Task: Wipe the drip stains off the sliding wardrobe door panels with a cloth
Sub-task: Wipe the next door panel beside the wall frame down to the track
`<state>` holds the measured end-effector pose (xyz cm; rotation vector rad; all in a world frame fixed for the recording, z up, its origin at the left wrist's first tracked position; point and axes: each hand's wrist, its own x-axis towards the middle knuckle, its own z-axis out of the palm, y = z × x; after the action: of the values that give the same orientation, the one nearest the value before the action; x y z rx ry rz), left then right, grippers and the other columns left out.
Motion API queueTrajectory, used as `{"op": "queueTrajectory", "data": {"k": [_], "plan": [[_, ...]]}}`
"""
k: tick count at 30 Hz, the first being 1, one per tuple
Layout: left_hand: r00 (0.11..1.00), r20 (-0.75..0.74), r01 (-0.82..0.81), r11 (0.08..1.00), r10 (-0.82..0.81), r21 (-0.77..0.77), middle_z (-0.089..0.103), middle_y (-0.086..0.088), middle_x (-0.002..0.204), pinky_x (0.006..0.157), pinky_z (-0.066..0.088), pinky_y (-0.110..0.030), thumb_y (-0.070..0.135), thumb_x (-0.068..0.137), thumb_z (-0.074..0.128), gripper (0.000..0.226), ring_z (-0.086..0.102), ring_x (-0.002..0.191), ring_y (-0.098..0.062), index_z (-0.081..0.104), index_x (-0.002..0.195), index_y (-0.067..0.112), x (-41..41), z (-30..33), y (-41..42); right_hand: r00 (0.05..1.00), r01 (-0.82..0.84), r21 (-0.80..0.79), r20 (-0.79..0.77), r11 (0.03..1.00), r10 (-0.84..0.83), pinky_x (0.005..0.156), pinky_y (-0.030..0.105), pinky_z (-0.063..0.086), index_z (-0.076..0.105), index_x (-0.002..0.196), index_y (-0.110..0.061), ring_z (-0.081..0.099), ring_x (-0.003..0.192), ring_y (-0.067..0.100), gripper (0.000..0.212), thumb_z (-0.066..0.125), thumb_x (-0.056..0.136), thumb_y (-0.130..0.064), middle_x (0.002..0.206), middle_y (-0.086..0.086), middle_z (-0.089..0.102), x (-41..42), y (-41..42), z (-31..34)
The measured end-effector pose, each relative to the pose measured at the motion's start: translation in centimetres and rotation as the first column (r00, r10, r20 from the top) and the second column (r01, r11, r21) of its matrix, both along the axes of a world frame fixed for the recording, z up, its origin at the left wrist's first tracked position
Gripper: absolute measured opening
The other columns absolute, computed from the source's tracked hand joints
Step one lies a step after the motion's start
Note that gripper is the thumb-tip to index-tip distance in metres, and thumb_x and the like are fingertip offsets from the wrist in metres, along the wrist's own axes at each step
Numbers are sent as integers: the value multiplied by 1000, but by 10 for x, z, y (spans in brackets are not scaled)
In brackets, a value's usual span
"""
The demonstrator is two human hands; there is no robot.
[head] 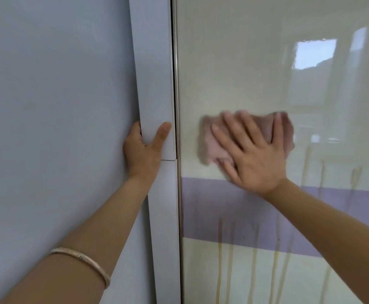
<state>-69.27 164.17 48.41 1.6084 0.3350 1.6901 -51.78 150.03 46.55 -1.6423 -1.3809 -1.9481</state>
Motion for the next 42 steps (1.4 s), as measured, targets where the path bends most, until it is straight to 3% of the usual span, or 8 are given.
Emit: {"op": "queueTrajectory", "data": {"k": [8,12,16,23,27,31,37,42], "plan": [[1000,6,15,1000,-15,-13,65,7,99,82,50,-18,48,68,66,46,63,90,-2,59,101,17,-1,0,-4,991,70,-32,-115,997,-73,113,64,-3,28,149,-25,2,150,21,60,31,94,-49,158,3,22,-11,2,-76],[1000,-3,14,1000,-14,-9,65,9,98,82,49,-18,46,72,72,42,63,91,-2,59,101,18,-2,1,-4,1000,6,-114,-14,993,-7,111,64,2,36,147,-26,22,145,23,58,33,94,-47,156,1,29,-5,-9,-37],[1000,2,28,999,-28,-18,65,11,100,83,49,-17,47,70,67,43,63,93,0,58,103,20,-2,2,-4,997,-27,86,-73,996,34,110,63,7,44,145,-22,29,141,27,55,31,99,-47,152,8,37,1,-9,30],[1000,-18,9,1000,-10,-30,65,5,100,82,50,-19,44,72,68,42,63,90,-5,59,103,16,-3,1,-6,989,92,-26,-113,995,-95,112,65,-2,27,150,-25,1,150,22,59,25,97,-51,163,1,7,1,-12,-67],[997,-70,23,999,-25,-29,66,3,104,82,50,-17,33,81,70,33,63,91,-4,60,107,15,-9,6,-7,1000,27,-128,-8,991,-29,111,65,5,33,148,-25,16,147,22,58,32,95,-50,157,2,27,9,-30,-38],[999,-41,24,998,-27,-62,66,6,100,80,50,-18,34,78,71,33,63,89,-2,61,105,18,-6,6,-7,993,39,69,-116,997,-31,111,62,5,40,147,-21,25,142,27,56,29,99,-49,154,7,34,15,-34,15],[999,-26,42,996,-44,-84,66,12,98,82,50,-20,41,73,70,37,64,91,-2,61,102,22,-7,5,-8,982,43,-103,-178,994,-61,111,67,-6,26,150,-22,-3,149,23,61,30,95,-48,159,7,17,1,-23,-68],[998,-43,41,996,-45,-74,65,14,97,80,50,-17,48,66,67,43,63,89,2,61,101,23,-8,6,-11,998,-2,-131,-69,991,-7,112,64,-2,34,148,-22,19,146,25,57,23,99,-49,156,4,28,8,-33,-38]]}}
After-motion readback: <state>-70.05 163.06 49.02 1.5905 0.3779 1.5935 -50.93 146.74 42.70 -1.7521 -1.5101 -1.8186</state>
